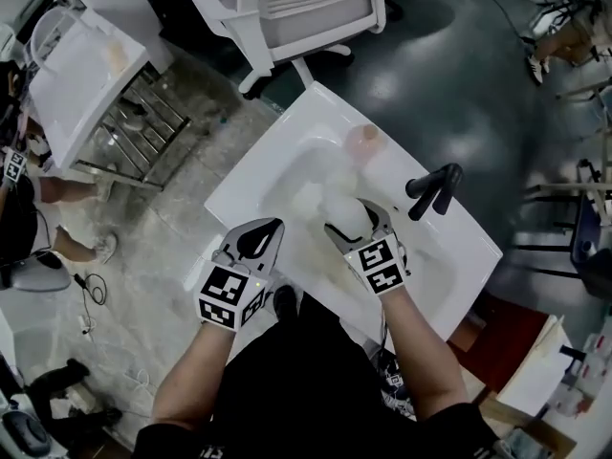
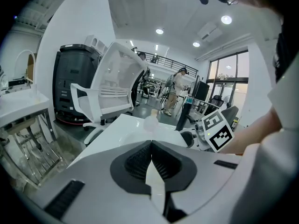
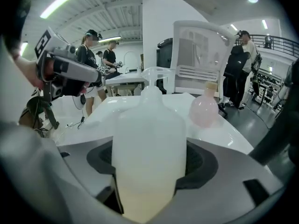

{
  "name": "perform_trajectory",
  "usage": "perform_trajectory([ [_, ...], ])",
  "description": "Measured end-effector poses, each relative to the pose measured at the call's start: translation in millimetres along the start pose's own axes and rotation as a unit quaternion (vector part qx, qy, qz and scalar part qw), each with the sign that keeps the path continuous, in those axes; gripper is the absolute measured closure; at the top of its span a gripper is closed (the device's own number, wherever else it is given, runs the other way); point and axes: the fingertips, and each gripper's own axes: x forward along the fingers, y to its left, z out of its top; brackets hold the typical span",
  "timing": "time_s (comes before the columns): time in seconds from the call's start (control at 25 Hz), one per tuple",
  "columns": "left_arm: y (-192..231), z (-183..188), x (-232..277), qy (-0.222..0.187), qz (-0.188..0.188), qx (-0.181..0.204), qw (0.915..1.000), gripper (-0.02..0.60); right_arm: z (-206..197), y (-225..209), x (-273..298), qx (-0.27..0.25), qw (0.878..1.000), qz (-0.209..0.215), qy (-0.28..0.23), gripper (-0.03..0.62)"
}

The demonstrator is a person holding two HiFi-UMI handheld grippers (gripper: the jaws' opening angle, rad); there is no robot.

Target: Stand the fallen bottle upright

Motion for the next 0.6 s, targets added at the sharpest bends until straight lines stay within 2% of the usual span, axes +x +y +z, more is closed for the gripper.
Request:
perform_trajectory([
  [0.24,-37.0,-0.5,-15.7,-0.003,-0.038,0.027,0.9989,0.574,-14.4,11.7,-53.3,0.028,0.997,-0.047,-0.055,0.252],
  [0.44,-61.6,-10.9,-30.1,0.003,-0.061,0.042,0.9972,0.574,-40.3,11.9,-92.6,0.039,0.994,-0.088,-0.060,0.252],
  [0.6,-71.6,-12.8,-31.1,0.002,-0.064,0.042,0.9970,0.574,-61.3,4.1,-118.8,0.055,0.990,-0.111,-0.062,0.252],
])
